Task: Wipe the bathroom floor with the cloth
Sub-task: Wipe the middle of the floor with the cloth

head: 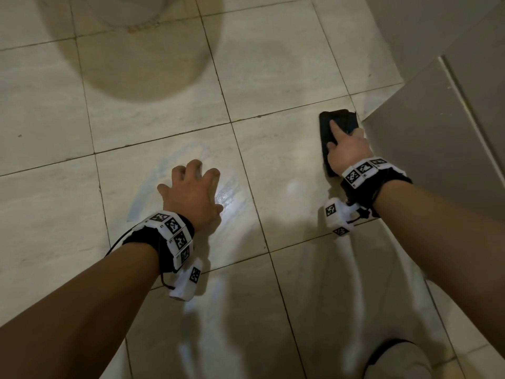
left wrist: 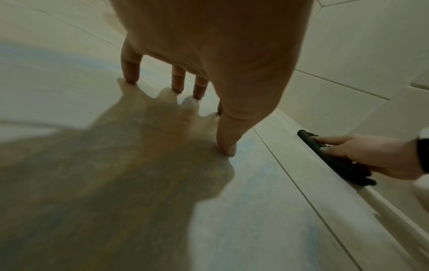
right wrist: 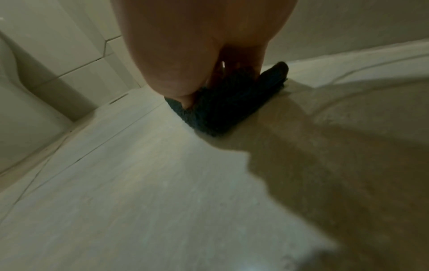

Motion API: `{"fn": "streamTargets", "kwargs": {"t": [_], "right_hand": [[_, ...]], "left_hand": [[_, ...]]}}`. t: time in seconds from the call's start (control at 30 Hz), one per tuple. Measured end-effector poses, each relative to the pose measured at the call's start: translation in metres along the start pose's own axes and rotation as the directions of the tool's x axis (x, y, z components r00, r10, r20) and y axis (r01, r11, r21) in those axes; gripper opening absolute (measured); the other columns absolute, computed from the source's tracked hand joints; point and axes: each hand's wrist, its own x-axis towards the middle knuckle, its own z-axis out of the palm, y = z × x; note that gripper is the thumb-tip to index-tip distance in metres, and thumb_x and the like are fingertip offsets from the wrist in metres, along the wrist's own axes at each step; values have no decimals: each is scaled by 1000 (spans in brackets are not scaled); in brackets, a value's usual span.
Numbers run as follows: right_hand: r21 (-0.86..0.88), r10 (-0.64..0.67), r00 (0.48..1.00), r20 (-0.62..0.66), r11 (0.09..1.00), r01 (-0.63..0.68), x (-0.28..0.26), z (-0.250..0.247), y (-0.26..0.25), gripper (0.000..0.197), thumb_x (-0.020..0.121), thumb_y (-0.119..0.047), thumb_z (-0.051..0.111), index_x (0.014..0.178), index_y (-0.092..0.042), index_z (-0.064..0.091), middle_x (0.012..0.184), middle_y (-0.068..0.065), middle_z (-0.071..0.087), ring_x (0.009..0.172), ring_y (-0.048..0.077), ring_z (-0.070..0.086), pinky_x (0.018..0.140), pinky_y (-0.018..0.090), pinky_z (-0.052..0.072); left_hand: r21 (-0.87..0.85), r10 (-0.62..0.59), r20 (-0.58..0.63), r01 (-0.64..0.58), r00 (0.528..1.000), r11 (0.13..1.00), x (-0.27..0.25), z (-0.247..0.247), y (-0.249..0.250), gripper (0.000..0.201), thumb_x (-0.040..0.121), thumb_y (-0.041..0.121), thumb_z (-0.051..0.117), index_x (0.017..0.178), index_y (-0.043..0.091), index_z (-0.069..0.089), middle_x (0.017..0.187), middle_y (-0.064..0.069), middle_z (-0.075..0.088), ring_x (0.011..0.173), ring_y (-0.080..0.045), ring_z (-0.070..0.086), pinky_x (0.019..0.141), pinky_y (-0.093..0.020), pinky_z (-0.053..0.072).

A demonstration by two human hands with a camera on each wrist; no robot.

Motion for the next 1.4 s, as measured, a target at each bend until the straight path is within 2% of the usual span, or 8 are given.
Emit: {"fn": "streamTargets", "kwargs": {"t": [0.27, 0.4, 0.53, 0.67, 0.77, 1.03, 1.23, 1.4], "right_hand": [[6, -48, 998, 50, 999, 48, -3, 1, -17, 55, 104, -36, 38, 156, -40, 19, 155, 21, 19, 127, 40, 41, 100, 41, 42], [-20, -184, 981, 64, 982, 185, -17, 10, -60, 54, 104, -37, 39, 155, -40, 21, 145, 20, 29, 118, 41, 46, 92, 42, 46], [-40, -353, 931, 95, 933, 358, -34, 28, -119, 55, 103, -35, 40, 154, -41, 21, 140, 17, 32, 113, 35, 47, 86, 41, 47], [-36, -416, 903, 108, 906, 422, -39, 39, -149, 56, 104, -32, 38, 155, -40, 16, 137, 16, 32, 115, 33, 42, 86, 38, 44], [-7, -412, 906, 97, 910, 414, -37, 41, -144, 55, 104, -33, 36, 155, -40, 17, 138, 15, 32, 117, 32, 41, 94, 41, 46], [69, -365, 931, 20, 929, 363, -21, 35, -118, 55, 102, -34, 42, 154, -38, 24, 142, 17, 31, 120, 34, 40, 95, 42, 46], [63, -166, 986, -32, 984, 168, 10, 9, -47, 55, 104, -33, 40, 155, -37, 23, 146, 22, 29, 123, 40, 38, 98, 41, 39], [87, -16, 999, -33, 996, 18, 17, -2, -4, 57, 103, -33, 40, 156, -36, 20, 148, 24, 25, 129, 42, 37, 107, 41, 34]], "left_hand": [[-1, 9, -17, -9, 1000, 1000, -2, 0, 1, 65, 75, 50, 71, 129, 38, 38, 148, 0, 22, 130, -30, 21, 92, -56, 36], [-15, 8, -8, -8, 1000, 1000, -3, 0, 2, 63, 77, 47, 70, 130, 37, 38, 149, 0, 21, 131, -30, 20, 92, -55, 35], [14, -3, -10, 3, 1000, 1000, -3, -1, 3, 64, 76, 47, 70, 130, 37, 37, 146, 0, 22, 129, -30, 23, 89, -53, 37], [8, -15, -4, 15, 1000, 1000, 0, -3, 7, 65, 75, 46, 72, 129, 36, 37, 144, 0, 23, 128, -30, 24, 89, -54, 37], [5, -24, -1, 24, 1000, 1000, 0, -2, 7, 66, 75, 47, 72, 130, 38, 36, 146, 0, 21, 130, -29, 22, 91, -55, 37], [-14, -44, 8, 44, 999, 999, -3, -1, 8, 70, 77, 45, 71, 135, 39, 33, 150, 3, 19, 135, -28, 19, 96, -53, 34], [-13, -59, 24, 59, 998, 998, -1, -2, 9, 73, 76, 46, 71, 137, 40, 31, 152, 3, 16, 136, -27, 17, 97, -54, 34], [-16, -67, 29, 68, 997, 998, -4, -4, 14, 75, 72, 40, 72, 134, 38, 31, 150, 3, 15, 135, -28, 16, 97, -54, 33]]}}
